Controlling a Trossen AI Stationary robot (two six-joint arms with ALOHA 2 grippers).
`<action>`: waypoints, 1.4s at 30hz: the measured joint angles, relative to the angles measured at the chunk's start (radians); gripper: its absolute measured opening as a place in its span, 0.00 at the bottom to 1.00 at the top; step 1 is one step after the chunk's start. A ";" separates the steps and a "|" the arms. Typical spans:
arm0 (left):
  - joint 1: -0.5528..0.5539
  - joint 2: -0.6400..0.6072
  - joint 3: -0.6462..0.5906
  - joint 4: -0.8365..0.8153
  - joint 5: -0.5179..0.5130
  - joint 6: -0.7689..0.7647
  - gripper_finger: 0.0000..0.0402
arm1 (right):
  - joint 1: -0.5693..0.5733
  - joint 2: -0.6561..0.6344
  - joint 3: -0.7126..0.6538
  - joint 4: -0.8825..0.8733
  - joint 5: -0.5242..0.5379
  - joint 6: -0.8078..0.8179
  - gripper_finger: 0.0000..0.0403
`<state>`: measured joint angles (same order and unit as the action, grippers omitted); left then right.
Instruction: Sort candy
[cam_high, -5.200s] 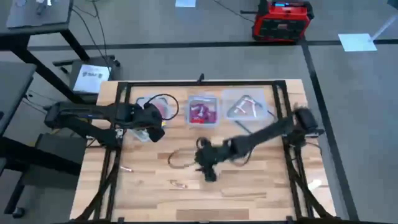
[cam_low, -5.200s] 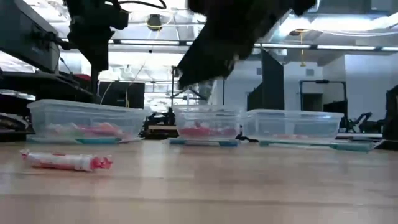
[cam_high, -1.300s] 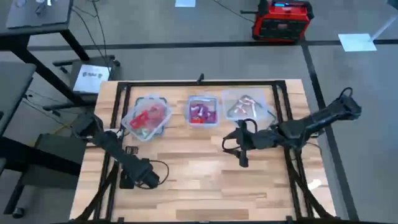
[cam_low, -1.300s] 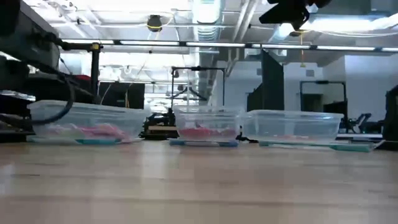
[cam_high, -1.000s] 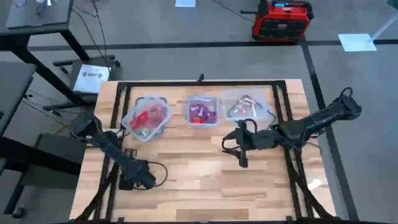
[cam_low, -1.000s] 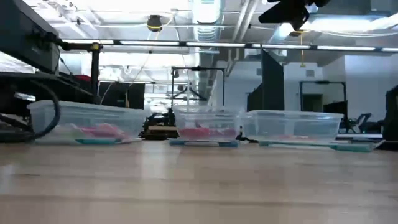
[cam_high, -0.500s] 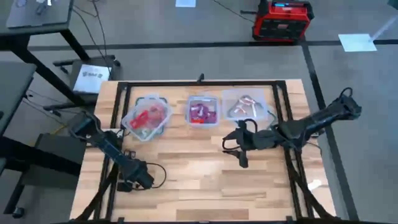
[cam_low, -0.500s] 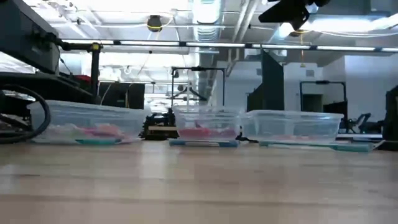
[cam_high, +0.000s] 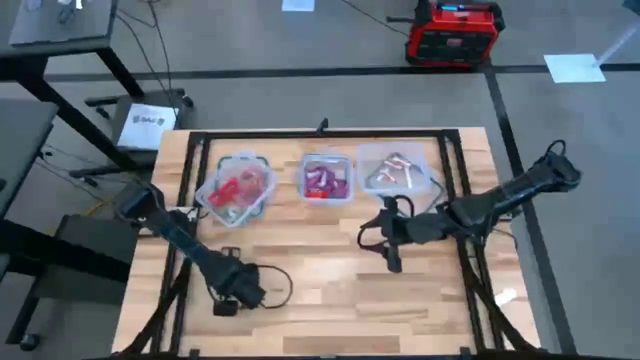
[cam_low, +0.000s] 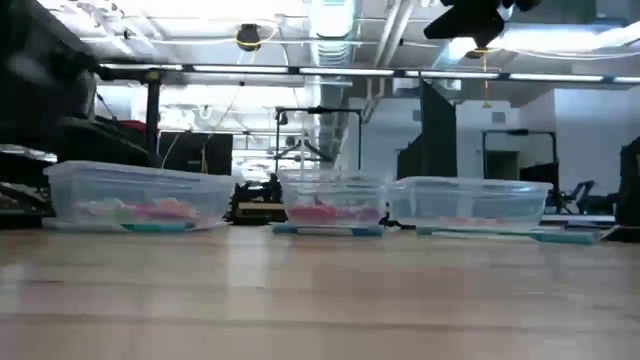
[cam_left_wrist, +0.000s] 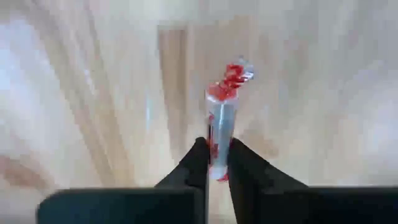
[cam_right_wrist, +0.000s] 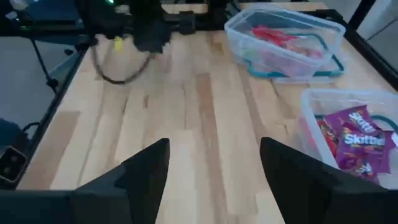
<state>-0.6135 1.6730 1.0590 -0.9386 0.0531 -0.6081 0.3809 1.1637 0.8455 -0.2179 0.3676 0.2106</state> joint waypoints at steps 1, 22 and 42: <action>0.012 0.000 0.026 0.000 -0.020 0.014 0.04 | 0.000 -0.002 0.000 -0.008 0.000 0.000 0.59; 0.359 -0.002 0.350 0.508 -0.192 0.517 0.03 | 0.009 0.033 -0.115 0.321 0.079 -0.027 0.59; 0.390 -0.002 0.461 0.575 -0.193 0.586 0.03 | -0.013 0.167 -0.163 0.908 -0.063 -0.186 0.48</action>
<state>-0.2231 1.6707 1.5196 -0.3638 -0.1397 -0.0219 0.3675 1.3306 0.6823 0.6904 0.3050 0.0247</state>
